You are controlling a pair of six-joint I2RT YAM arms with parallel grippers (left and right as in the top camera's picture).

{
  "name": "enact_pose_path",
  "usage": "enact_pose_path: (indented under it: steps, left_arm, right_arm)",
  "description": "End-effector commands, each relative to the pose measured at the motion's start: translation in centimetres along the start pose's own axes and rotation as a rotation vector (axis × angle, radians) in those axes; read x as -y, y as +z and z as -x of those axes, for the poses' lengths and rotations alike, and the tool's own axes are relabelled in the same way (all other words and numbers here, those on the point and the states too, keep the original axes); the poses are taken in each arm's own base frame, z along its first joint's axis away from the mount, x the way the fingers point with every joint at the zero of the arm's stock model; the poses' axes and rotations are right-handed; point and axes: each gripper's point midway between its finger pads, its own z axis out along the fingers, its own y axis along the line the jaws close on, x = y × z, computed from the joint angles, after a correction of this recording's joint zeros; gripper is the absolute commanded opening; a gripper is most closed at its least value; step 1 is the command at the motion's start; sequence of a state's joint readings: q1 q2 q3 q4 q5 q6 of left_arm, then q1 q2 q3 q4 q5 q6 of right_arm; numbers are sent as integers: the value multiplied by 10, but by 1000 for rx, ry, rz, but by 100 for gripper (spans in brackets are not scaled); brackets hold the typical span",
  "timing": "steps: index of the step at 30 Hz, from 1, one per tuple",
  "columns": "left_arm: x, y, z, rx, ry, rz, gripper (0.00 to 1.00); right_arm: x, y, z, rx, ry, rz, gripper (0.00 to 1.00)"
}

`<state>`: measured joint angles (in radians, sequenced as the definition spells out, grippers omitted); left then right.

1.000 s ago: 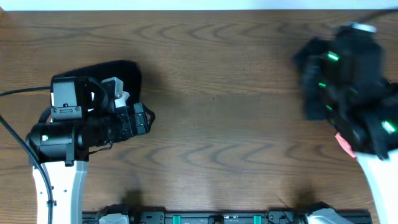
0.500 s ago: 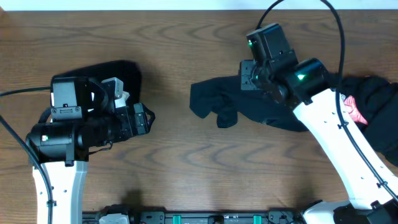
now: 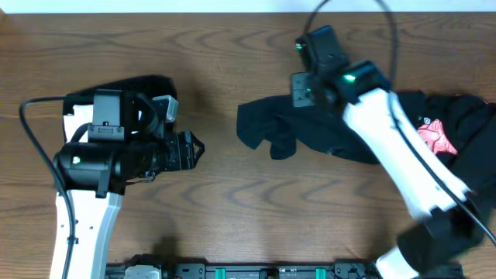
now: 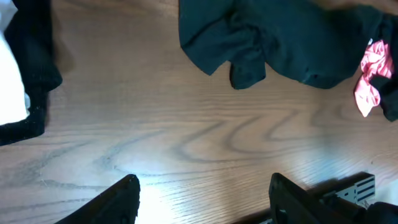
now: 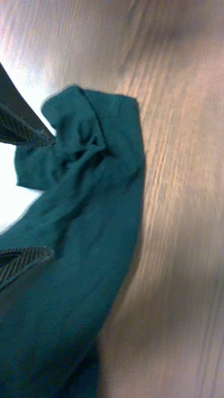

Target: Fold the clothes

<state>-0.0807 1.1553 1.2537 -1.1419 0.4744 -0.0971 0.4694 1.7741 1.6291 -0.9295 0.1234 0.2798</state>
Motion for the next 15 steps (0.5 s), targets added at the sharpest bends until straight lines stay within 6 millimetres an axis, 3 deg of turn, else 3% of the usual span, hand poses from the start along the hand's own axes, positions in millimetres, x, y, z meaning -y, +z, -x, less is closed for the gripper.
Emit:
enact_pose_path:
  steps: [1,3,7,11,13,15]
  left_arm:
    - [3,-2,5,14,18,-4,68]
    - [3,-2,5,11,17,-3,68]
    - [2,-2,1,-1,11,-1,69]
    - [2,-2,1,-2,10,-1,69]
    - [2,-2,2,-1,11,-2,69]
    - [2,-2,2,1,11,-2,69]
  right_arm:
    - [-18,51,-21,-109,-232,62,50]
    - [-27,74,-30,-149,-318,111,49]
    - [-22,110,-41,-194,-353,88,52]
    - [-19,130,-44,-208,-334,100,54]
    - [-19,138,-48,-224,-326,118,47]
    - [-16,142,-50,-232,-321,114,27]
